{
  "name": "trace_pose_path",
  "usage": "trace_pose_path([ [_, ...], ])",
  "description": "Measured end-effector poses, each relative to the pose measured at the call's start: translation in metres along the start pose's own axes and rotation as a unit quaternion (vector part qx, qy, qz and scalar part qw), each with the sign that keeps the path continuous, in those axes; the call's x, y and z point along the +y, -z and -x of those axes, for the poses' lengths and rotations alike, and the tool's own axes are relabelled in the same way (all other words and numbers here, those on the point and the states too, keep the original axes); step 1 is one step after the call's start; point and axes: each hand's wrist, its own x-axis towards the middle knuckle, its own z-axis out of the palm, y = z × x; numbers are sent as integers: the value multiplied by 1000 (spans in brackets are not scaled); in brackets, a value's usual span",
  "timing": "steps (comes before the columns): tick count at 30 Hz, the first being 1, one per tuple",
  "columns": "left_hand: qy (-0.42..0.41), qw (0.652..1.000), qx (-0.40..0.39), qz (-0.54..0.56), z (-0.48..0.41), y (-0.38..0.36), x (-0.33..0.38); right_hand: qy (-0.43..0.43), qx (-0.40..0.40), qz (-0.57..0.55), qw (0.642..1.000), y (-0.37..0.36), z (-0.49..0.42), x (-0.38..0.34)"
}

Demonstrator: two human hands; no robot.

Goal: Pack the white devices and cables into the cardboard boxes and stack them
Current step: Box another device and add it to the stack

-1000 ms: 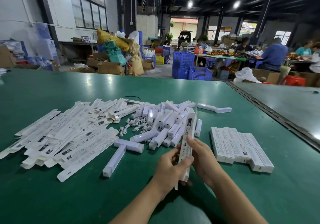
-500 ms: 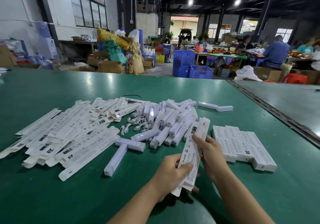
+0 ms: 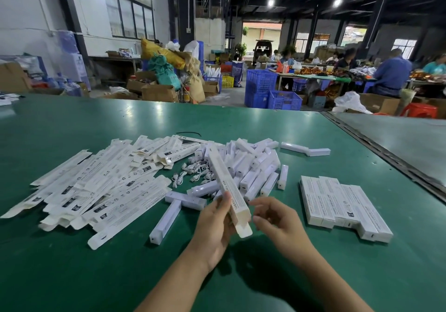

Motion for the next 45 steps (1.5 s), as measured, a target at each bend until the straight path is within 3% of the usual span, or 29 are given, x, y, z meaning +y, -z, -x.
trace_pose_path([
  [6, -50, 995, 28, -79, -1, 5, -1, 26, -11, 54, 998, -8, 4, -6],
  [10, -84, 990, 36, -104, -2, 5, -2, 16, -20, 33, 999, -2, 3, -7],
  [15, -75, 986, 38, -146, -2, 6, -6, 13, -16, 59, 998, -4, 3, -3],
  [20, -78, 975, 1, -209, -1, 6, -10, 30, 19, 74, 997, -3, 3, -2],
  [28, -103, 929, -93, -344, 7, 9, -11, 51, 55, 101, 992, 3, 4, -6],
  [34, -140, 921, -68, -358, 3, 14, -13, 93, 71, 186, 976, 1, 3, -4],
  [41, -175, 915, -32, -362, -1, 17, -10, 131, -30, 217, 967, 5, 4, -7],
  [45, -181, 912, -23, -368, 0, 19, -9, 154, -4, 269, 951, -1, 4, -4],
])
